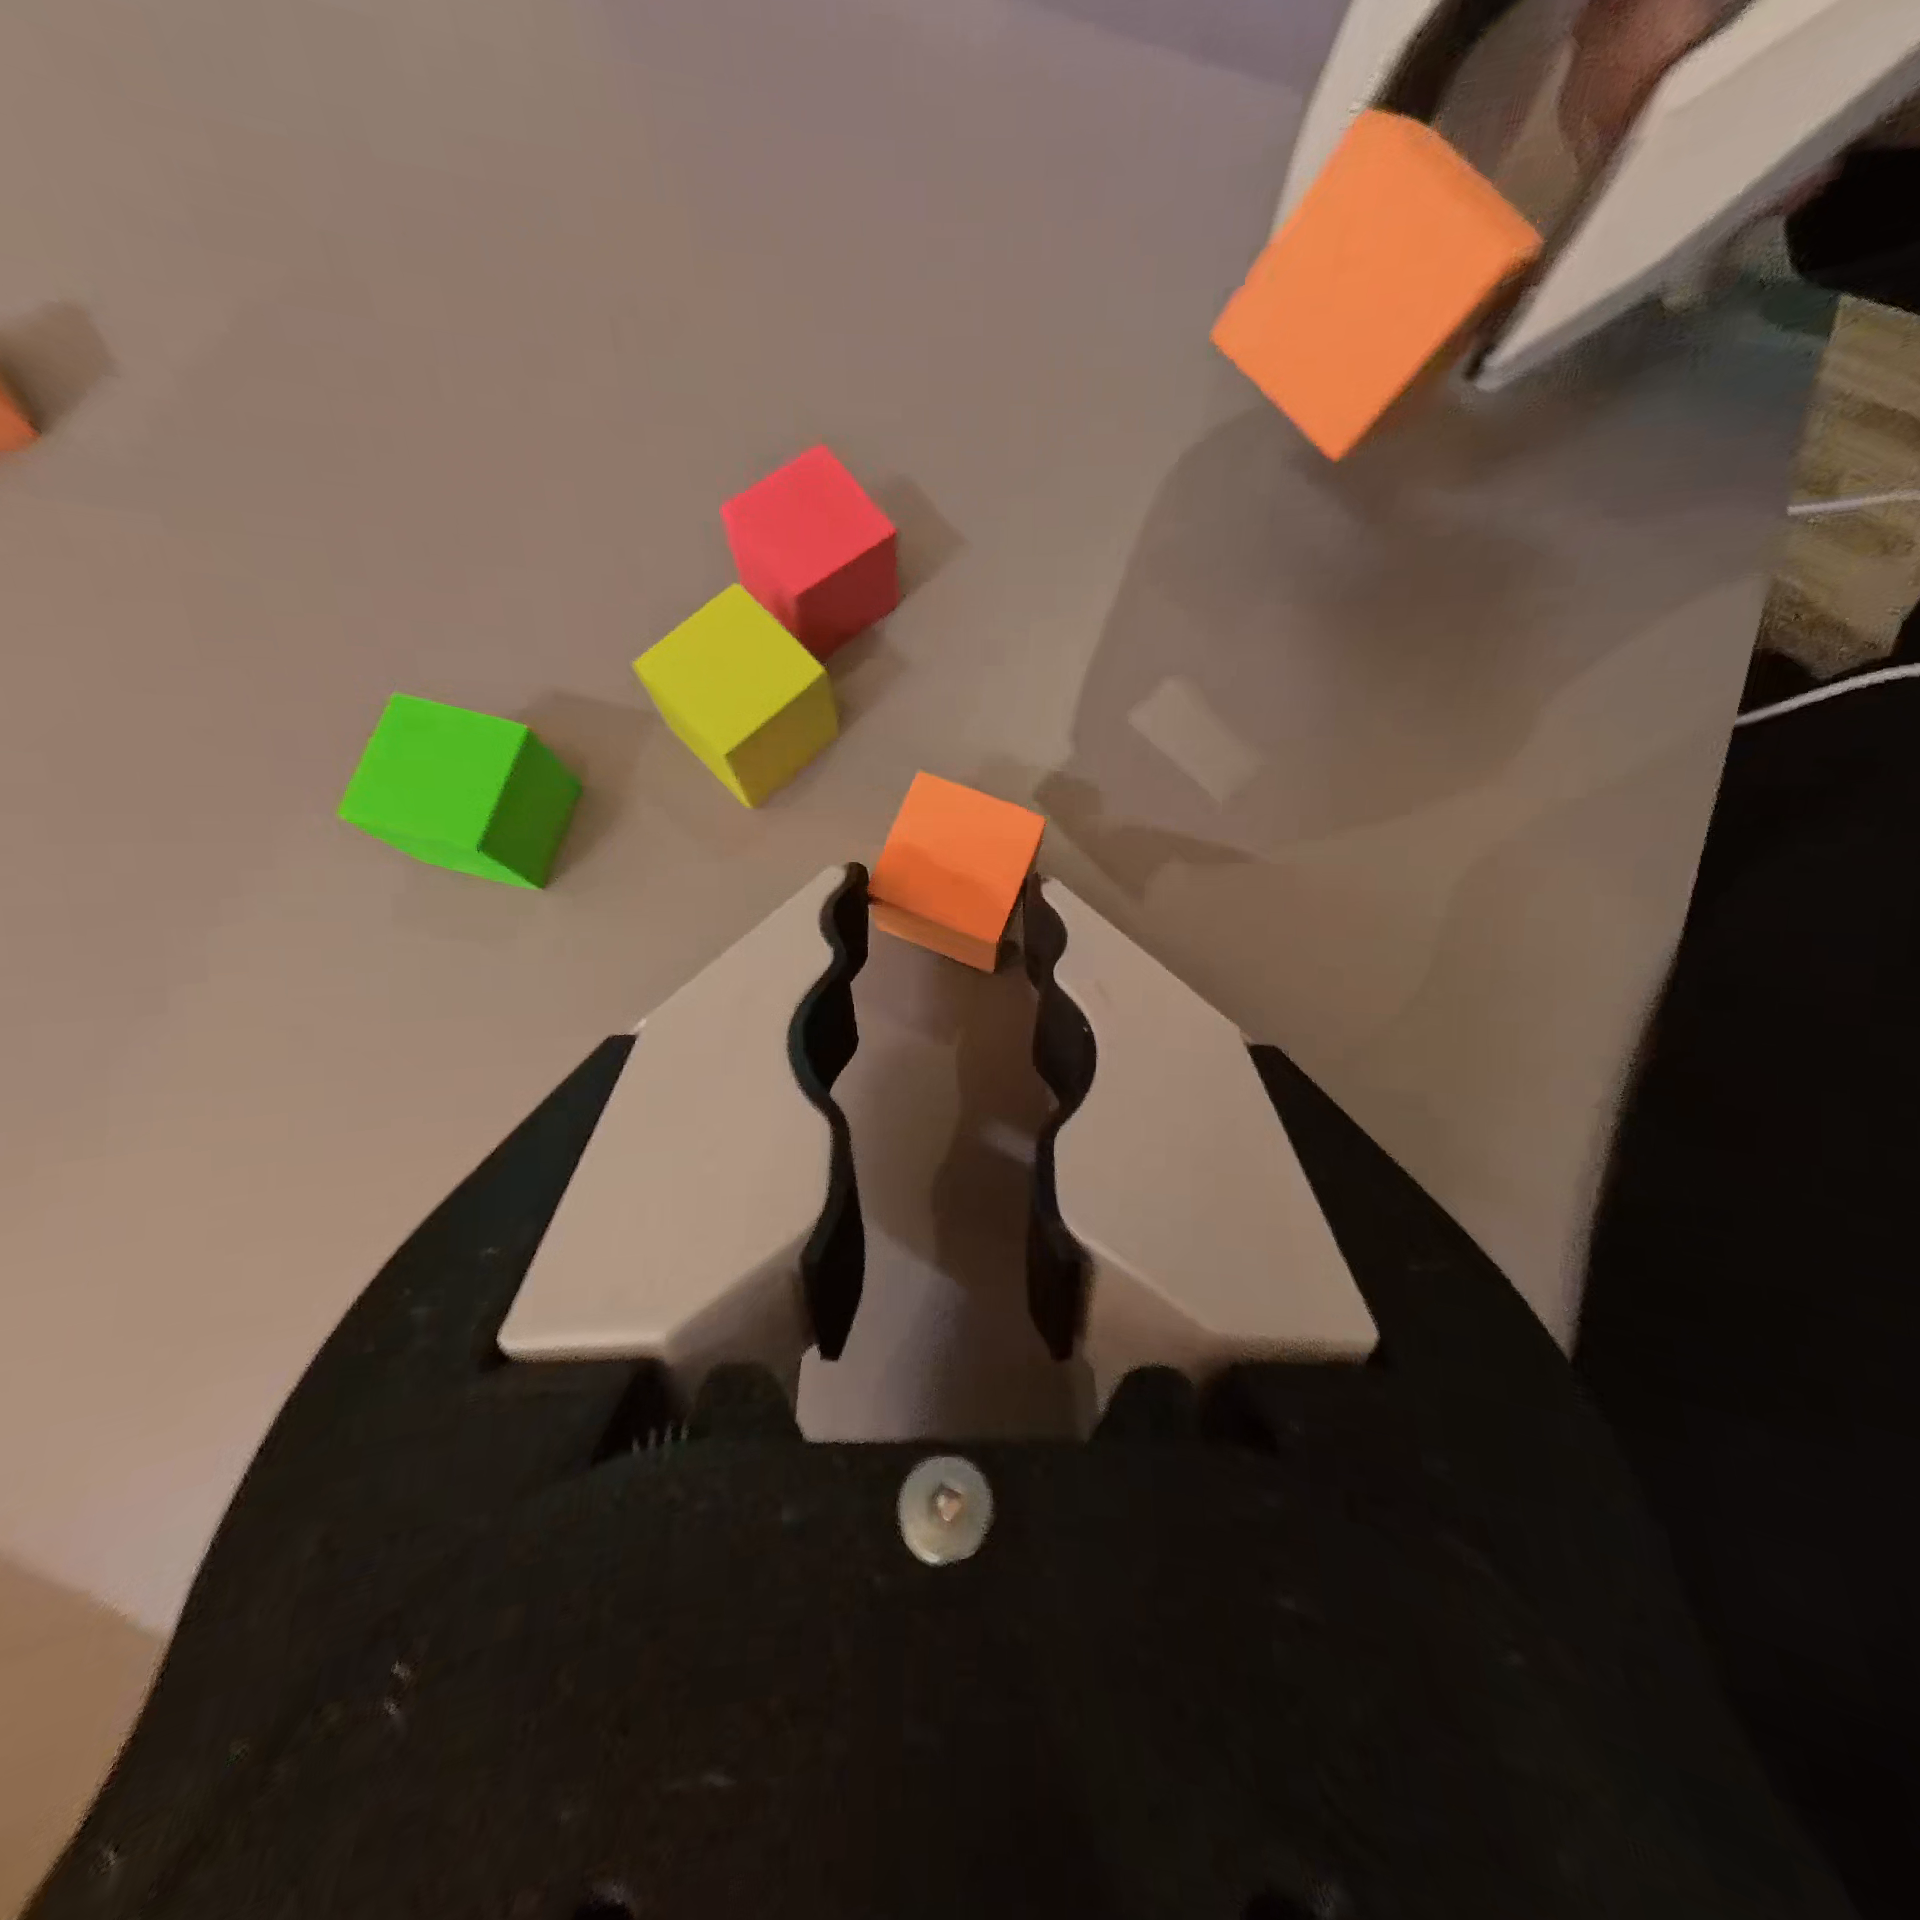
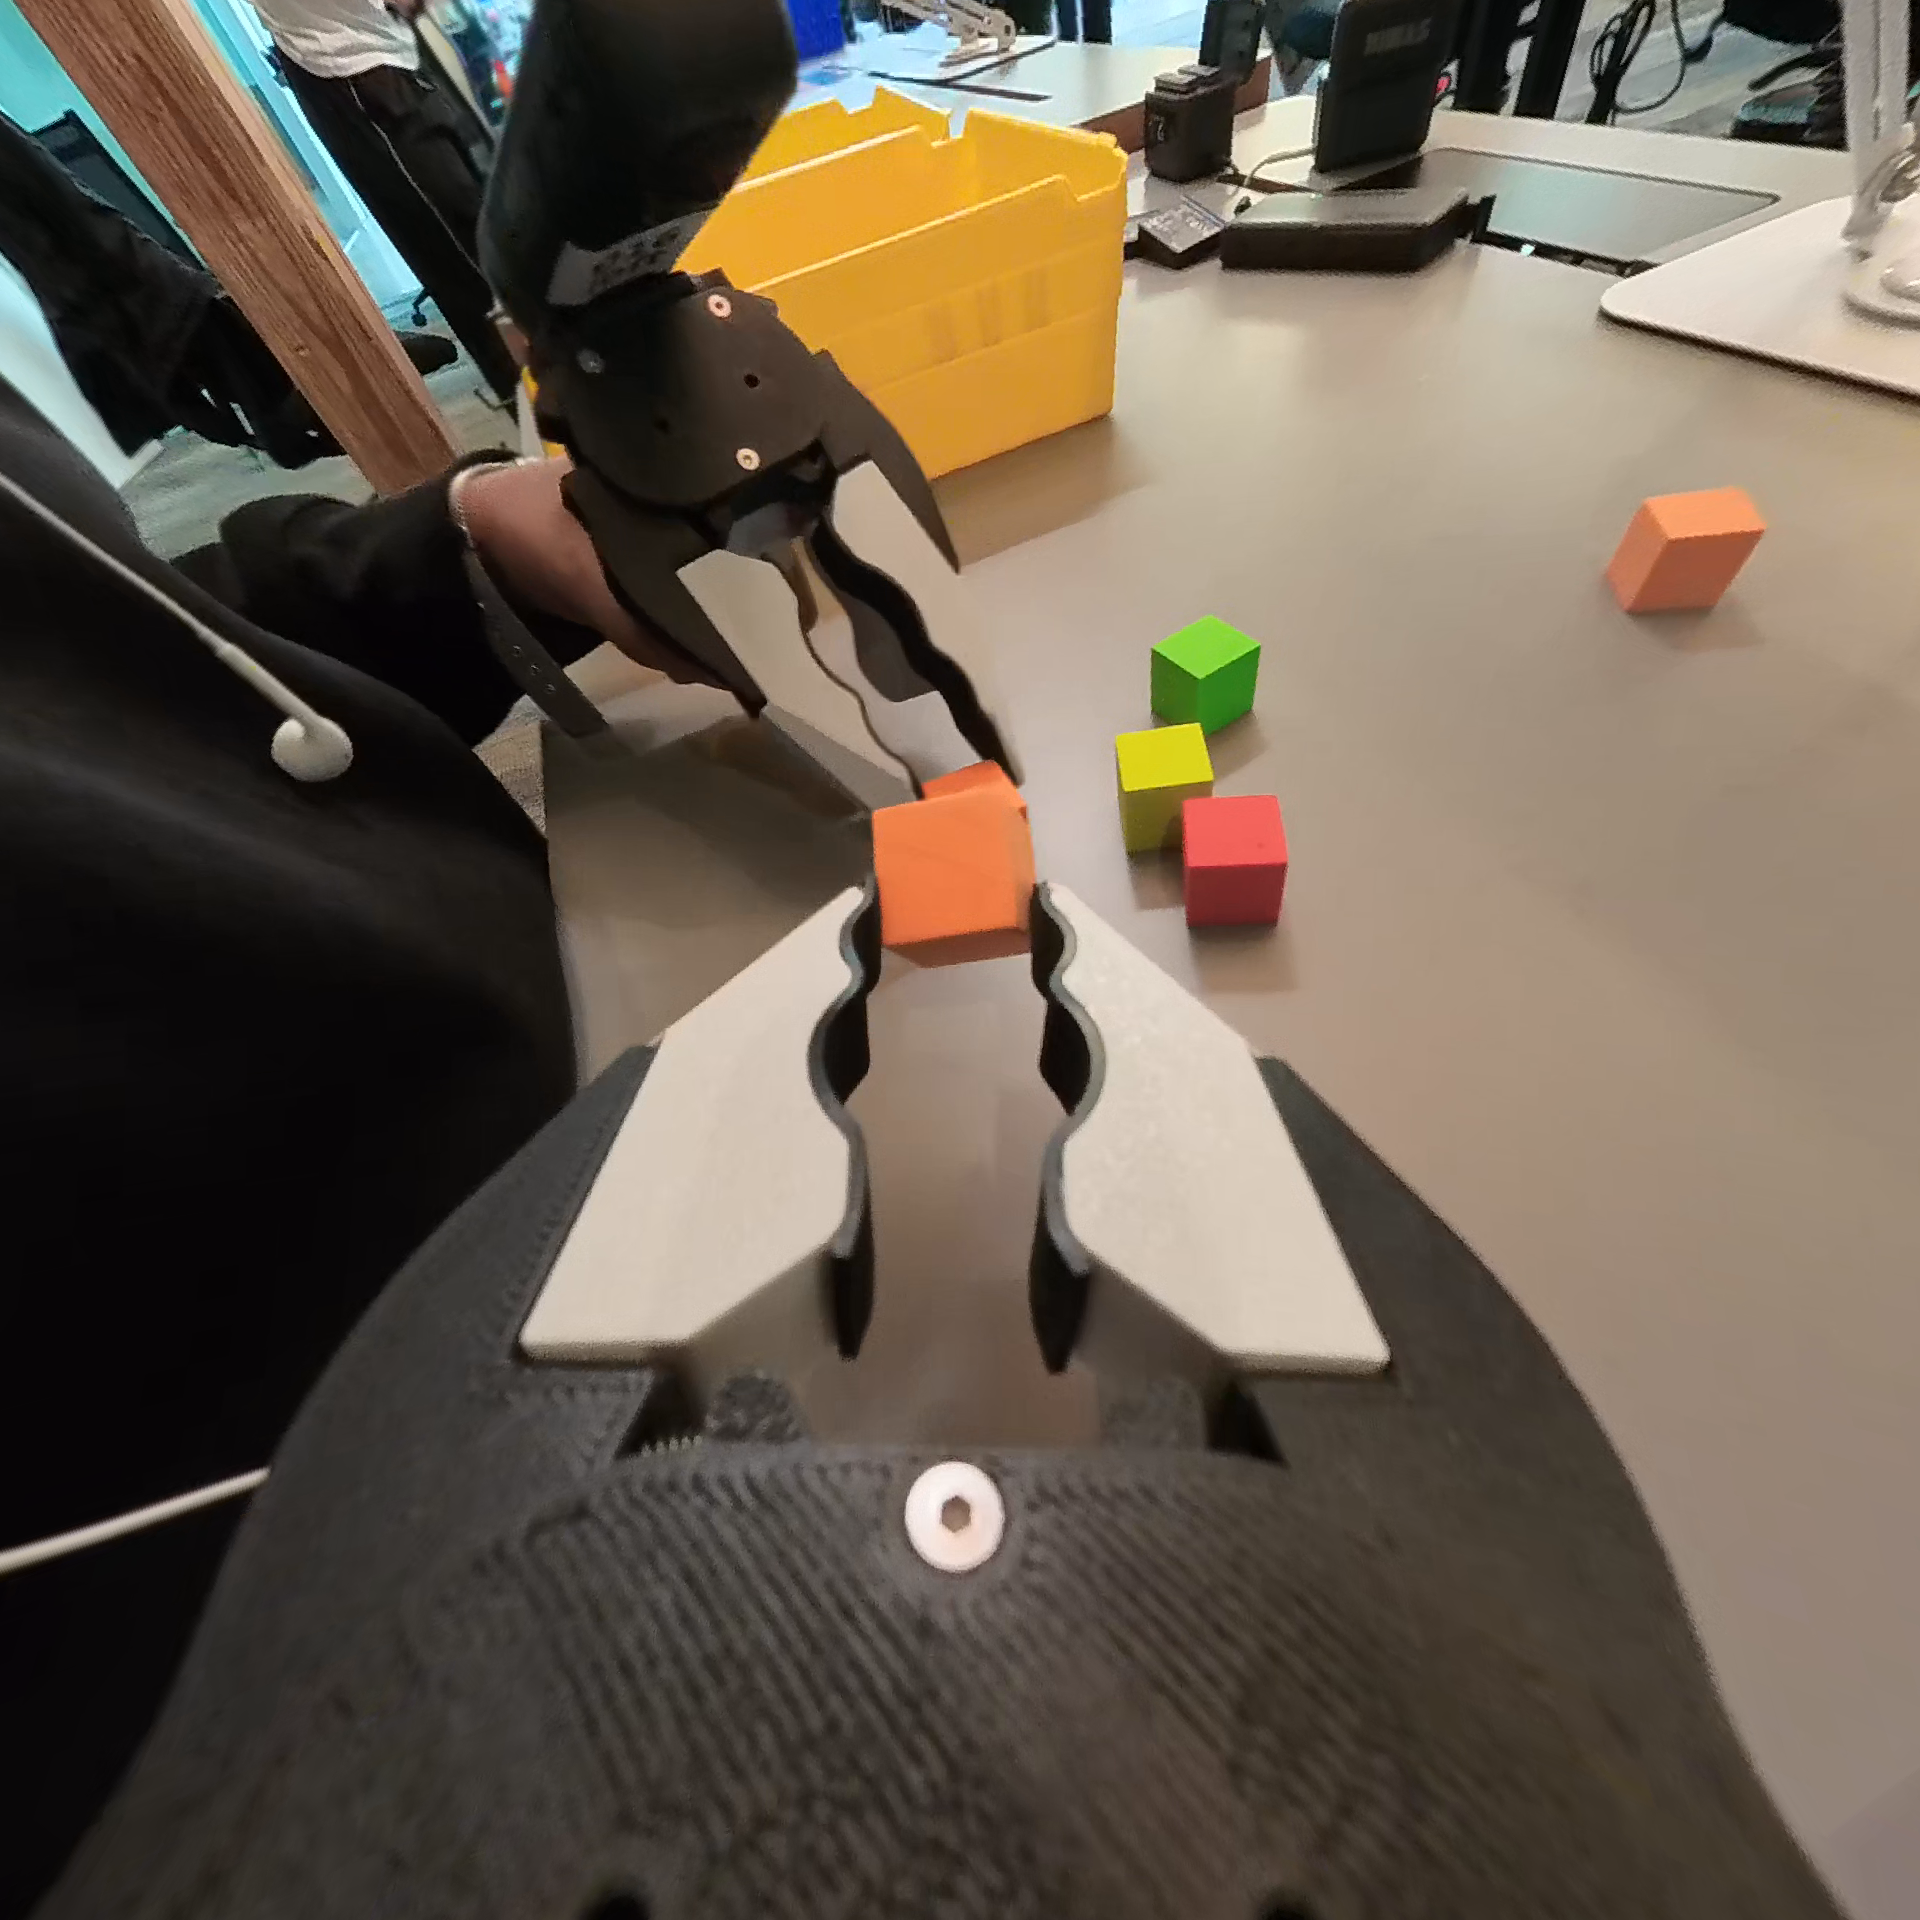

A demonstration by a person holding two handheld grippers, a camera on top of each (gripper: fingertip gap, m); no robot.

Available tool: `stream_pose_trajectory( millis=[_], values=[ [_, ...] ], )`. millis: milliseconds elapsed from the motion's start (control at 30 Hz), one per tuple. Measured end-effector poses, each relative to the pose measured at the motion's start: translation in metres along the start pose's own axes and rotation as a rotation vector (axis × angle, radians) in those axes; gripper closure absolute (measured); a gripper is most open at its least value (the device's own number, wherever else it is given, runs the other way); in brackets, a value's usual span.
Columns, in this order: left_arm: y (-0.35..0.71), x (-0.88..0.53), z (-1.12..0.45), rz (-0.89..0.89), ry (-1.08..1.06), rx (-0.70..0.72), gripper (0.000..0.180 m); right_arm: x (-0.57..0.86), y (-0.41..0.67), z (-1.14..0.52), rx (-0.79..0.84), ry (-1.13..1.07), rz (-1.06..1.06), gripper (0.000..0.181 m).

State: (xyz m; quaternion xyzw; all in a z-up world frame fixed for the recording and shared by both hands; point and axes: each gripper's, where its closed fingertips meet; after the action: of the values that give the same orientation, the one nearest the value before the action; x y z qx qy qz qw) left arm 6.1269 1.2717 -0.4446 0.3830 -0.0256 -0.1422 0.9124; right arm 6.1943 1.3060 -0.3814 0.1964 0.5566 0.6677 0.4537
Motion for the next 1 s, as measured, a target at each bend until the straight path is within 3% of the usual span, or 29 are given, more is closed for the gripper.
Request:
stream_pose_trajectory(
  millis=[300, 700, 1000],
  values=[
    [0.002, 0.041, -0.003, -0.08, -0.037, -0.018, 0.153, 0.001, -0.009, -0.011, -0.091, 0.076, 0.015, 0.154],
    [0.001, 0.046, 0.005, -0.011, -0.073, 0.003, 0.142, -0.001, -0.013, -0.024, -0.172, 0.142, 0.034, 0.154],
    [-0.008, 0.033, 0.013, 0.046, -0.046, 0.013, 0.141, -0.017, -0.023, -0.047, -0.364, 0.323, 0.105, 0.154]
  ],
)
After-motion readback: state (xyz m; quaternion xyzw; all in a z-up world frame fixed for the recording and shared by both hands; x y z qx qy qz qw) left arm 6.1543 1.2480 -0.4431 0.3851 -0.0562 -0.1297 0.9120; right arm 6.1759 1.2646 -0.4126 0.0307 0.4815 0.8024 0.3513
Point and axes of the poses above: each gripper's, where its closed fingertips meet, z back along the fingers, y out of its top, x = y × z across the jaws, and after that the axes turned 9 degrees about y, right-handed
